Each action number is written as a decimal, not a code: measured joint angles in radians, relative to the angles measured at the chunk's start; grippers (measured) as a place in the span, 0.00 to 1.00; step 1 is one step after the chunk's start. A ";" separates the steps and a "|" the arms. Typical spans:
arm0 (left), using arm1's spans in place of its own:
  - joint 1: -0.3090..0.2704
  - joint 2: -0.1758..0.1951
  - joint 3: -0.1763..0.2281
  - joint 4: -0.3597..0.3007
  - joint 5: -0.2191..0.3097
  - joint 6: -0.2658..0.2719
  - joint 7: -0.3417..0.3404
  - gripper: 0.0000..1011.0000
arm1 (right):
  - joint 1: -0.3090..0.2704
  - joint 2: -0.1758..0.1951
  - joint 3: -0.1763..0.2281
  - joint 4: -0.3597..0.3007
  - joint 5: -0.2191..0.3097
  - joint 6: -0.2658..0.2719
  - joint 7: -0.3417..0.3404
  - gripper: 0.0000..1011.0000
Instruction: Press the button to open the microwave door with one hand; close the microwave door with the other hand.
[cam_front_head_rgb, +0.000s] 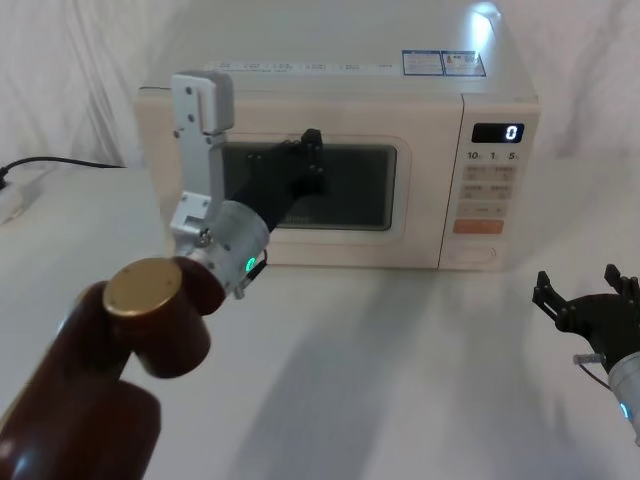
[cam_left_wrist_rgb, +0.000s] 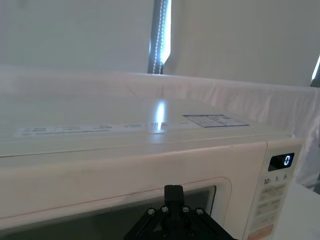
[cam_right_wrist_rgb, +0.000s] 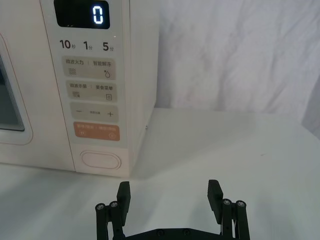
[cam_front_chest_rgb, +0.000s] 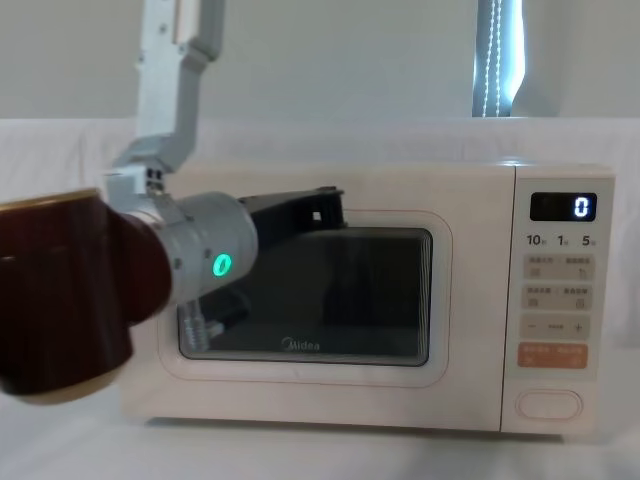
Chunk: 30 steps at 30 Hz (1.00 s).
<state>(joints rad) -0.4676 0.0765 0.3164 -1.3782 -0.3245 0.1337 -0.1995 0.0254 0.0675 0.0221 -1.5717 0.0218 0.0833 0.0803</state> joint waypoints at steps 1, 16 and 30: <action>0.000 0.000 0.000 0.000 0.000 0.000 0.000 0.00 | 0.000 0.000 0.000 0.000 0.000 0.000 0.000 0.99; 0.140 0.077 -0.068 -0.146 0.036 -0.013 0.042 0.12 | 0.000 0.000 0.000 0.000 0.000 0.000 0.000 0.99; 0.225 0.117 -0.122 -0.199 0.054 -0.012 0.045 0.52 | 0.000 0.000 0.000 0.000 0.000 0.000 0.000 0.99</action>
<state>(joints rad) -0.2424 0.1933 0.1946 -1.5771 -0.2707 0.1221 -0.1546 0.0254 0.0674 0.0222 -1.5717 0.0218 0.0834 0.0803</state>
